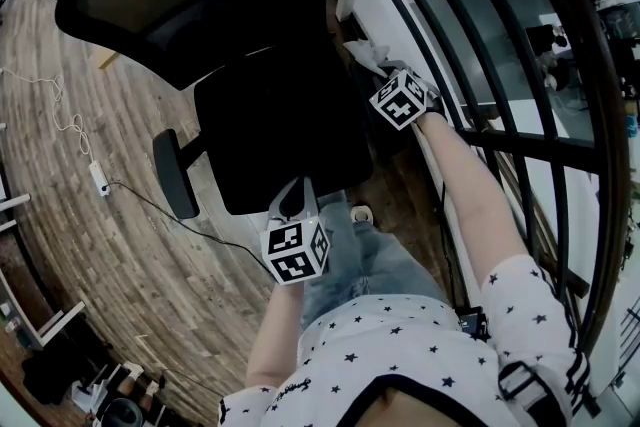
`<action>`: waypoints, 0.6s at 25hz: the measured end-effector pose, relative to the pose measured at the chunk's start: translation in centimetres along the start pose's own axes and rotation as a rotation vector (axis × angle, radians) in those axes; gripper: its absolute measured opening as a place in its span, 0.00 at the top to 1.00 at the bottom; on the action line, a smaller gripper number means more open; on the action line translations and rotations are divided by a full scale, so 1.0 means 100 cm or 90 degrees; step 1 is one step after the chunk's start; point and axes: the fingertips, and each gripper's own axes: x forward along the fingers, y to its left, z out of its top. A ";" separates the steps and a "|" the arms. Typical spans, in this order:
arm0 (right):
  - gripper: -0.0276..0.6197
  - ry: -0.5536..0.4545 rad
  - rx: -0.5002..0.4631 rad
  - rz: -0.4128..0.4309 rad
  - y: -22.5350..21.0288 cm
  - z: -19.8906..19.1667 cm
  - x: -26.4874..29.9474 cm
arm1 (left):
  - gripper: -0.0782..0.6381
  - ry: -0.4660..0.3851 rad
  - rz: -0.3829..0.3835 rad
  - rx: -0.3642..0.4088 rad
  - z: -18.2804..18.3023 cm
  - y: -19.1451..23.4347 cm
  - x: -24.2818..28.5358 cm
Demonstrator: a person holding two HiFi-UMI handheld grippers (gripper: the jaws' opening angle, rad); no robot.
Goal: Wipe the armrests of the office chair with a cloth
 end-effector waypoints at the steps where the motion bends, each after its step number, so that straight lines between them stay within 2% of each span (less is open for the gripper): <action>1: 0.91 0.001 -0.001 0.000 0.000 0.000 0.000 | 0.88 -0.001 0.000 0.001 0.000 0.000 0.000; 10: 0.91 0.008 -0.044 0.003 0.010 -0.005 -0.005 | 0.88 -0.006 0.000 -0.005 0.000 -0.004 -0.004; 15: 0.91 0.011 -0.045 0.006 0.014 -0.009 -0.008 | 0.88 -0.010 -0.002 -0.004 0.001 -0.008 -0.007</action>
